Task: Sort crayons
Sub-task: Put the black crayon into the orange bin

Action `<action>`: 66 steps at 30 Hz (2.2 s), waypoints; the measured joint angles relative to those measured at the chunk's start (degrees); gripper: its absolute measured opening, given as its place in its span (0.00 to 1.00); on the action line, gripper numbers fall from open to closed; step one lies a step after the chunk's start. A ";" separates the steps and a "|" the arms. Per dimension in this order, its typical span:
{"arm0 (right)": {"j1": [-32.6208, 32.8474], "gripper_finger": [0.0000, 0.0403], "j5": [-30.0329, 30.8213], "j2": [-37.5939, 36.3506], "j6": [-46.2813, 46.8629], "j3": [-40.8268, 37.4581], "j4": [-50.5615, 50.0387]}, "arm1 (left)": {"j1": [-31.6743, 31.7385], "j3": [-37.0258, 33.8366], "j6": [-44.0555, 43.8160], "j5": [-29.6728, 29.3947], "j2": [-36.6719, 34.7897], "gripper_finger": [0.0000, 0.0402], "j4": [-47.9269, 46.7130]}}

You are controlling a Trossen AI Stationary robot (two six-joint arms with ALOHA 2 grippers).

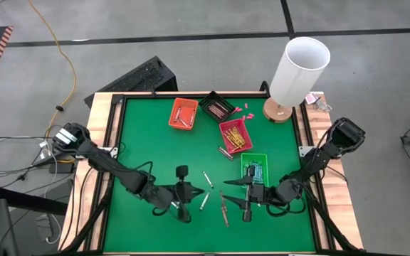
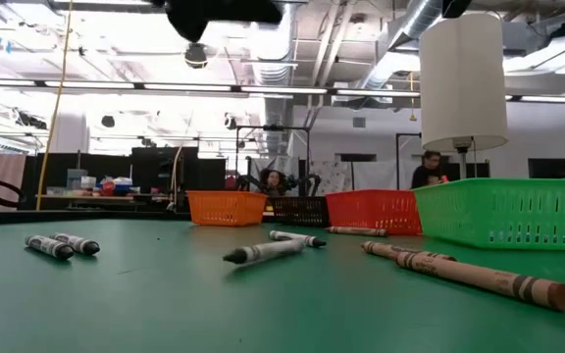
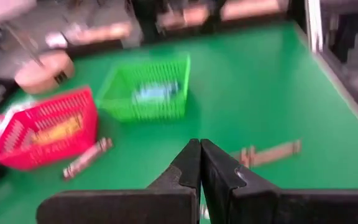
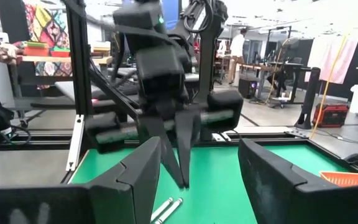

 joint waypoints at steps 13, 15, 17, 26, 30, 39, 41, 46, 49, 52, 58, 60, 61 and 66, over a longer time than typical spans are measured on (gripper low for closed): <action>1.46 0.54 0.84 -0.61 -0.24 0.00 1.16 | 10.76 0.00 -1.45 8.97 0.52 0.11 -11.09; 2.42 0.54 2.92 -0.90 -1.02 0.00 1.21 | 13.00 0.00 1.98 11.03 0.52 0.16 -10.89; 3.70 0.54 5.57 -1.10 -1.53 0.02 1.32 | 15.62 0.00 4.11 12.91 0.52 0.22 -10.99; 10.21 0.54 12.76 -1.88 -4.76 0.02 2.56 | 25.58 0.27 11.85 19.82 0.52 0.35 -12.92; 12.13 0.54 13.98 -1.88 -6.51 0.02 3.89 | 29.15 5.09 12.99 22.78 1.24 0.35 -20.52; 14.67 0.54 14.38 -1.90 -9.96 0.02 6.69 | 33.49 19.62 22.72 28.78 10.48 0.33 -31.14; 15.48 0.54 15.13 -1.90 -10.03 0.02 6.82 | 34.80 21.62 23.86 32.30 13.08 0.33 -31.45; 18.03 0.54 18.58 -1.88 -10.36 0.02 6.78 | 37.86 27.48 26.38 36.40 18.77 0.33 -33.82; 19.17 0.54 20.73 -1.88 -11.13 0.02 6.90 | 38.96 31.77 26.74 37.68 23.47 0.33 -36.04; 19.92 0.54 21.97 -1.88 -12.07 0.02 7.05 | 39.69 37.42 26.34 38.60 28.48 0.33 -40.92; 19.87 0.54 22.64 -1.88 -13.11 0.02 6.98 | 40.41 46.29 27.56 38.07 36.98 0.33 -48.69; 19.87 0.54 22.64 -1.88 -13.13 0.02 6.98 | 40.58 47.82 28.82 37.52 38.39 0.33 -49.34; 19.87 0.54 22.64 -1.88 -13.14 0.02 6.91 | 40.67 48.19 29.34 37.17 38.87 0.33 -49.40; 20.00 0.54 22.64 -1.88 -13.11 0.02 6.63 | 40.67 48.85 30.34 38.50 39.67 0.33 -50.17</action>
